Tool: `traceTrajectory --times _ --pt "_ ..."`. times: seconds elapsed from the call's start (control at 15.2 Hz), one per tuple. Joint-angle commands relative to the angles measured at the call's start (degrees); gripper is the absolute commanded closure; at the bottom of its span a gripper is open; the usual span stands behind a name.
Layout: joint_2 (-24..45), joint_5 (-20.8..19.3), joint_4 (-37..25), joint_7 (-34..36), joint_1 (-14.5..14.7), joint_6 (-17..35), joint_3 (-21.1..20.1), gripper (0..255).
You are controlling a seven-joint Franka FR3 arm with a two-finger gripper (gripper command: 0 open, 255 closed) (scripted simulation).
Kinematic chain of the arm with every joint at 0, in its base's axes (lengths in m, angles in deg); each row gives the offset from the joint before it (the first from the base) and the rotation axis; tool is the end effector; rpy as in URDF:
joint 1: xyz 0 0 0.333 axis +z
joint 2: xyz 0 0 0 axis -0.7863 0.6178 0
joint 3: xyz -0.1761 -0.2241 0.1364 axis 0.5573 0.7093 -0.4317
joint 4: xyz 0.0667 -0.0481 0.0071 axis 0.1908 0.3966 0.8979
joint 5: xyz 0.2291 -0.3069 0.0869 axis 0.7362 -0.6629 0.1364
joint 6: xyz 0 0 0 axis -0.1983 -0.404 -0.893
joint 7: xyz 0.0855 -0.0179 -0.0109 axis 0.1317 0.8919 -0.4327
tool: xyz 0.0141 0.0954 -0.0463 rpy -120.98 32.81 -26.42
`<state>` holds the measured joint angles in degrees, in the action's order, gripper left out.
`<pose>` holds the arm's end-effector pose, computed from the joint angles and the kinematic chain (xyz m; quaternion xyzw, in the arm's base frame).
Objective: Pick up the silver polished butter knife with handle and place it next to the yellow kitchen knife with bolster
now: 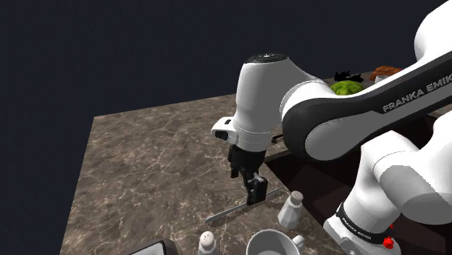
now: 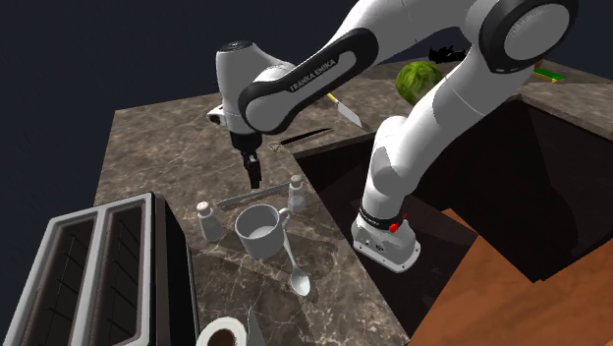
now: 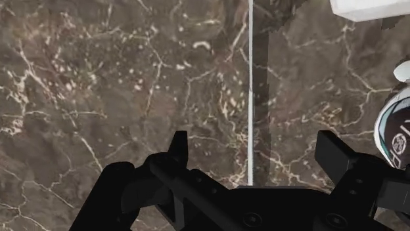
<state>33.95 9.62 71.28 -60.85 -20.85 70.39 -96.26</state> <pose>0.2706 0.2517 0.3945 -0.8296 -0.5577 -0.0212 0.0138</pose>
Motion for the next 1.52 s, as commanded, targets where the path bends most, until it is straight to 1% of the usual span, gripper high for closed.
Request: traceTrajectory --times 0.0,0.46,0.92,0.99,1.45 --pt "0.6 0.4 1.4 -1.3 1.1 2.2 -0.5 0" --pt "4.8 0.7 3.9 -1.2 1.1 8.7 -1.2 0" --pt "4.8 0.7 3.9 -1.2 1.1 8.7 -1.2 0" --pt "4.8 0.7 3.9 -1.2 1.1 8.7 -1.2 255" --pt "4.8 0.7 3.9 -1.2 1.1 8.7 -1.2 255"
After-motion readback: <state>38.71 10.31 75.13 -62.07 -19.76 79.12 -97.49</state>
